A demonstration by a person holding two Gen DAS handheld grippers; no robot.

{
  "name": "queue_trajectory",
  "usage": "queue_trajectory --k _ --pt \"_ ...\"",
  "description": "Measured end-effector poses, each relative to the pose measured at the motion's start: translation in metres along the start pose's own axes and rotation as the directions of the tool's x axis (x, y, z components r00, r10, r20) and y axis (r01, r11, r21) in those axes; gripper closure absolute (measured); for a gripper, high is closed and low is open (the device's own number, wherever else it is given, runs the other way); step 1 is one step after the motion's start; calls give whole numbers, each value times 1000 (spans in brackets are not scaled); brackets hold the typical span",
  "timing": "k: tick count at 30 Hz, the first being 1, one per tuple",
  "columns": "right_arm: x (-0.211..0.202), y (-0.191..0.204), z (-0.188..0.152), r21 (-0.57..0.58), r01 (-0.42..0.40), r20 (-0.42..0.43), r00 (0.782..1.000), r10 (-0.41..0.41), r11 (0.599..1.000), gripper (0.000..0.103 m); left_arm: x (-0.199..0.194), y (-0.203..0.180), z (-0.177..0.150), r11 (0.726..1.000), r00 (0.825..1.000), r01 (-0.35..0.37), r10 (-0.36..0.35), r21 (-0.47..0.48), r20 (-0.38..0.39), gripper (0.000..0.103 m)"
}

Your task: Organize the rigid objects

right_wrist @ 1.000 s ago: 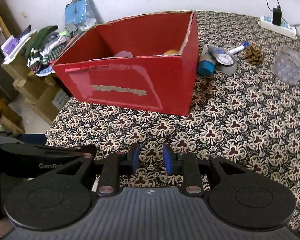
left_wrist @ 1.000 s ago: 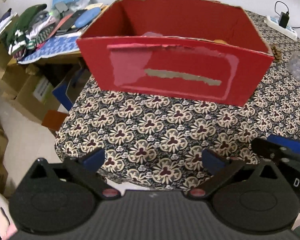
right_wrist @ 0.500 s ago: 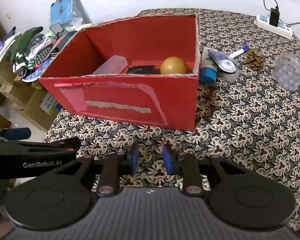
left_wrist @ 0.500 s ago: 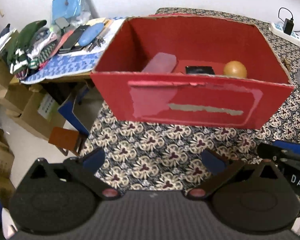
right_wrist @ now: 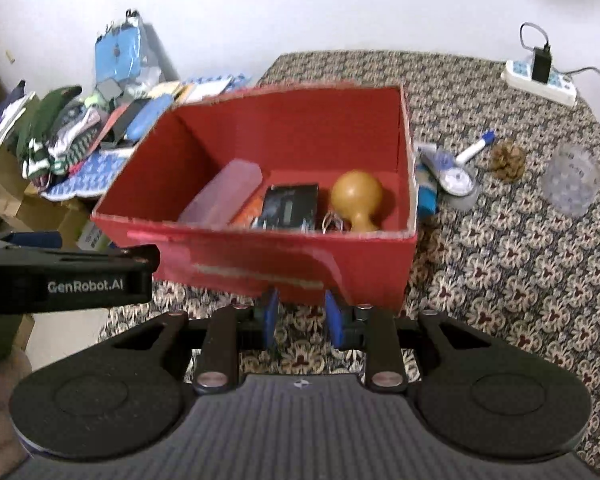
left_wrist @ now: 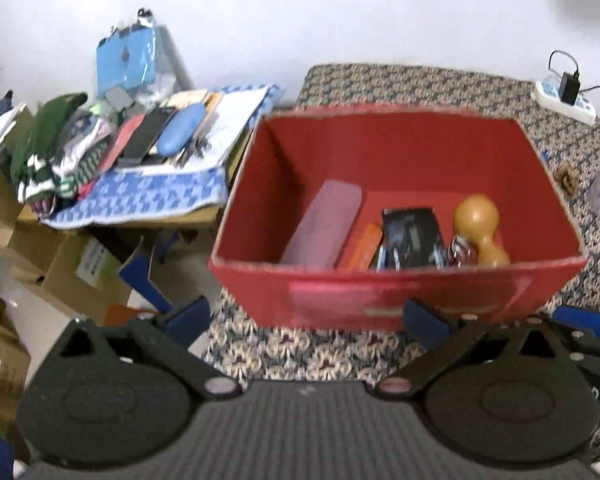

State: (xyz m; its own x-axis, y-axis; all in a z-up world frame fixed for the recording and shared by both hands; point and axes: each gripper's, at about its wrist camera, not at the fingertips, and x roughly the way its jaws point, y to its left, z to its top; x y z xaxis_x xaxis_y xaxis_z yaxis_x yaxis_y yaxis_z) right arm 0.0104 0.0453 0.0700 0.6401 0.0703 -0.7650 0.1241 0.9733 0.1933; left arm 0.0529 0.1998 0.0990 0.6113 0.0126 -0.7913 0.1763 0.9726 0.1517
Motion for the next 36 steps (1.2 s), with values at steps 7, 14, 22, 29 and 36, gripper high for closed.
queue_trajectory --k 7,14,22,29,36 --pt "-2 0 19 35 38 55 998 -40 999 92 7 2 24 999 999 32 -33 31 37 0" --pt "6 3 26 78 82 73 993 -88 994 91 24 4 31 997 998 56 -58 49 30 0" --pt "19 10 28 105 119 100 987 -129 987 91 38 8 33 996 998 62 -63 60 19 0" --pt "31 10 34 102 117 83 989 -126 988 91 49 10 36 996 998 70 -70 55 0 0" --pt "42 2 45 105 122 89 987 -131 987 90 58 5 38 998 999 38 -38 54 -1 0"
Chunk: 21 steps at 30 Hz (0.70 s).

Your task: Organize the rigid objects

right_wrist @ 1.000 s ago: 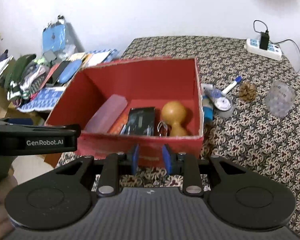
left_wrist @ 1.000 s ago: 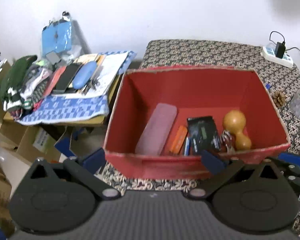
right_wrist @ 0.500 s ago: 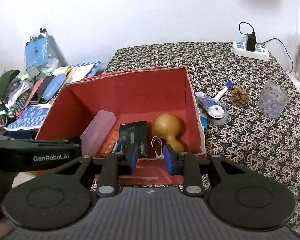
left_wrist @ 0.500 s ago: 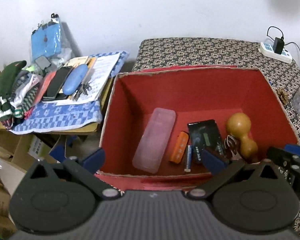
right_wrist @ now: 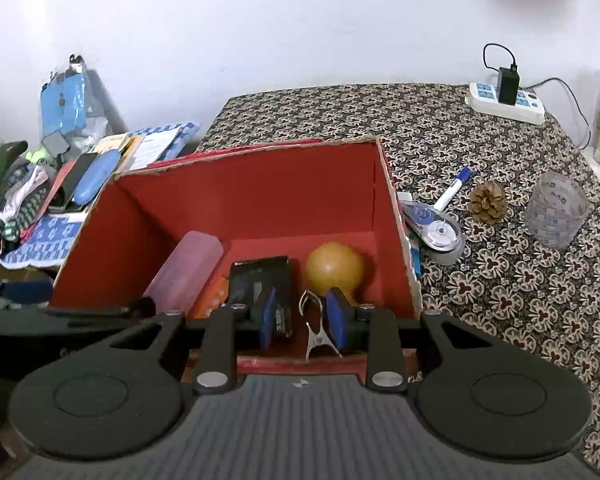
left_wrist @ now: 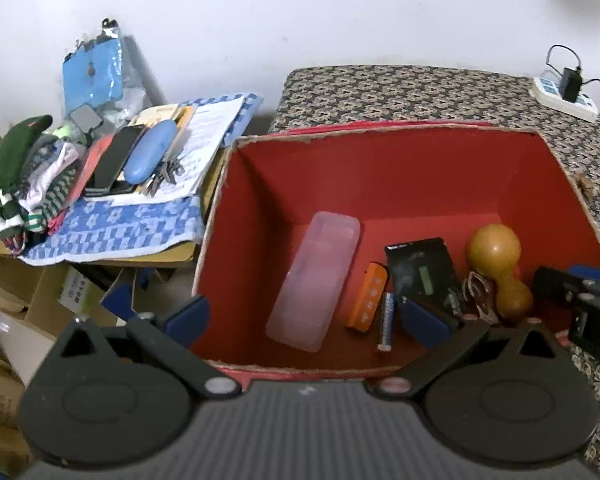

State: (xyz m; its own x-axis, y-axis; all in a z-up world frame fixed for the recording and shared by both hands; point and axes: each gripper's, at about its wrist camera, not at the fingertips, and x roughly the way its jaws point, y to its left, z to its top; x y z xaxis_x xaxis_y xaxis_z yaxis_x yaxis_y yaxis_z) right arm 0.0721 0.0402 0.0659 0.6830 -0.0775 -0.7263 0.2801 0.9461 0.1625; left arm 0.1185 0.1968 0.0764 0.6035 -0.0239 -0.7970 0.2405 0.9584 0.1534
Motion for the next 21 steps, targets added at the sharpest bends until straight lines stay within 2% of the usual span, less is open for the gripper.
queue_trajectory --k 21 --pt "33 1 -1 -23 -8 -72 997 7 1000 90 31 4 1 1000 999 -9 9 -7 -46 0"
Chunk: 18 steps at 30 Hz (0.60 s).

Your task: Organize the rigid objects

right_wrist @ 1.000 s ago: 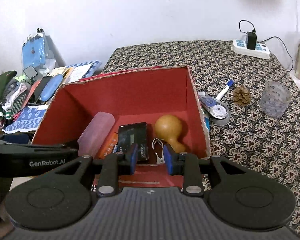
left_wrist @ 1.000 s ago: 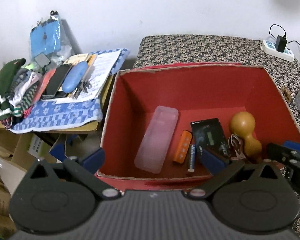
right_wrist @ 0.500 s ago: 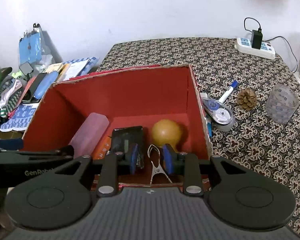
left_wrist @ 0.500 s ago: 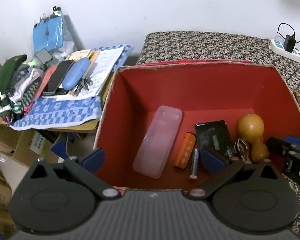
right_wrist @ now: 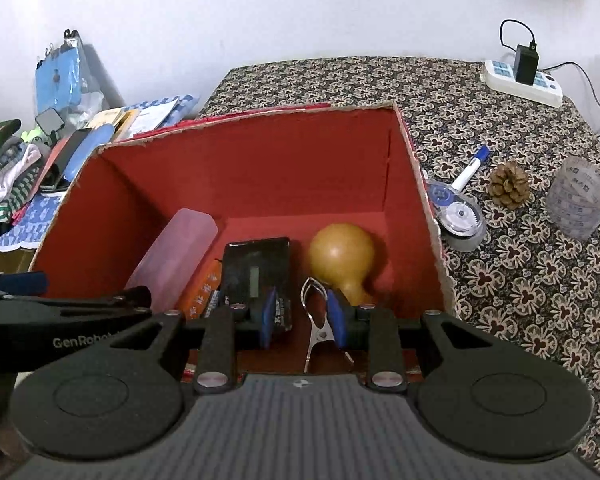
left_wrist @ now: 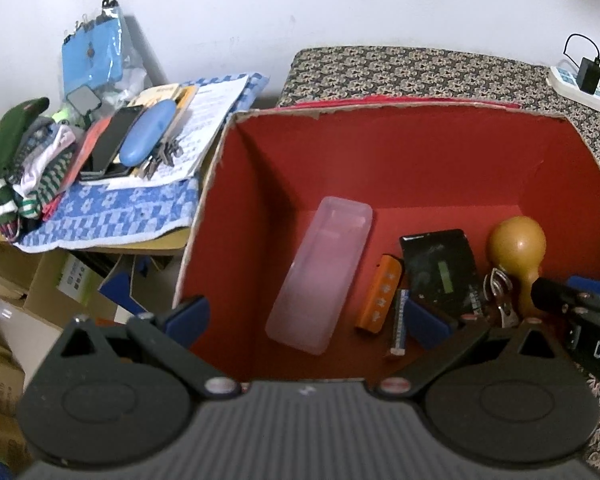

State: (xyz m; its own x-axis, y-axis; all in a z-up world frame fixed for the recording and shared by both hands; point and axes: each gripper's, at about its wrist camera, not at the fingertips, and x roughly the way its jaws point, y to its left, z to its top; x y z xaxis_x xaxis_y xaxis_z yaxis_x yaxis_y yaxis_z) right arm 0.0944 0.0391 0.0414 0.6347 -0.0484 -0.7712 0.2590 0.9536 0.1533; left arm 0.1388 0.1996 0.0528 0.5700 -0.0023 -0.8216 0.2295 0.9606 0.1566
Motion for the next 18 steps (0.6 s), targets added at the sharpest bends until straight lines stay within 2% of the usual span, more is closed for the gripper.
queue_trajectory --k 18 --pt "8 -5 0 20 -12 19 1000 12 1000 92 13 -3 -3 1000 1000 22 -22 4 -18 0"
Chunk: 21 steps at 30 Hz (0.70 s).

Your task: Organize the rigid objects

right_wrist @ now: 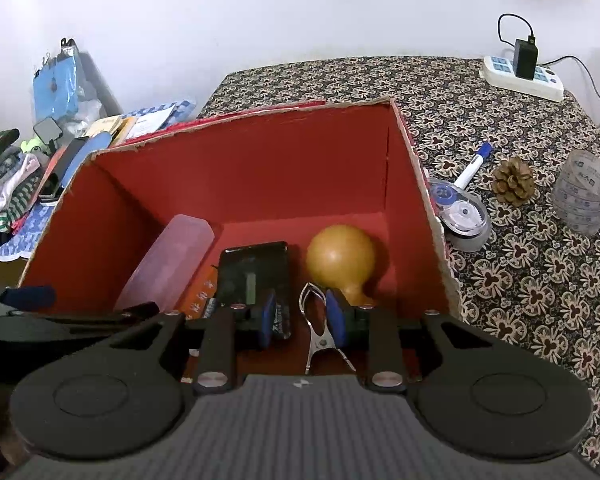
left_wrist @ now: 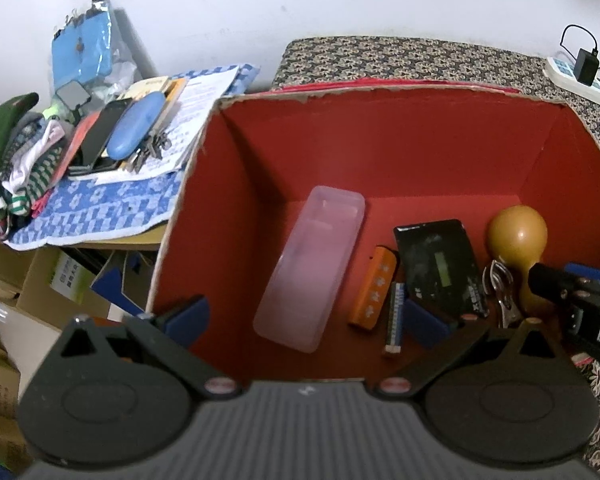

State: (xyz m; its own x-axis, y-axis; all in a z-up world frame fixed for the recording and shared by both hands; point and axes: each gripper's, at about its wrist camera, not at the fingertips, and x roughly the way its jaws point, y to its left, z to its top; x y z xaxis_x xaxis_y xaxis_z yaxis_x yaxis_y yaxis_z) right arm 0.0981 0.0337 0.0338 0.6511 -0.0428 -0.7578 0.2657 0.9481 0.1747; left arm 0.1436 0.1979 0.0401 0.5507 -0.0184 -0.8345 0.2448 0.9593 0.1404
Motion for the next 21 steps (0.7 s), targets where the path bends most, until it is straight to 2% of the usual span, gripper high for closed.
queue_trajectory --k 21 --pt "1 -1 -2 5 14 16 1000 -14 1000 94 1 2 -4 1000 1000 15 -15 -9 9 0"
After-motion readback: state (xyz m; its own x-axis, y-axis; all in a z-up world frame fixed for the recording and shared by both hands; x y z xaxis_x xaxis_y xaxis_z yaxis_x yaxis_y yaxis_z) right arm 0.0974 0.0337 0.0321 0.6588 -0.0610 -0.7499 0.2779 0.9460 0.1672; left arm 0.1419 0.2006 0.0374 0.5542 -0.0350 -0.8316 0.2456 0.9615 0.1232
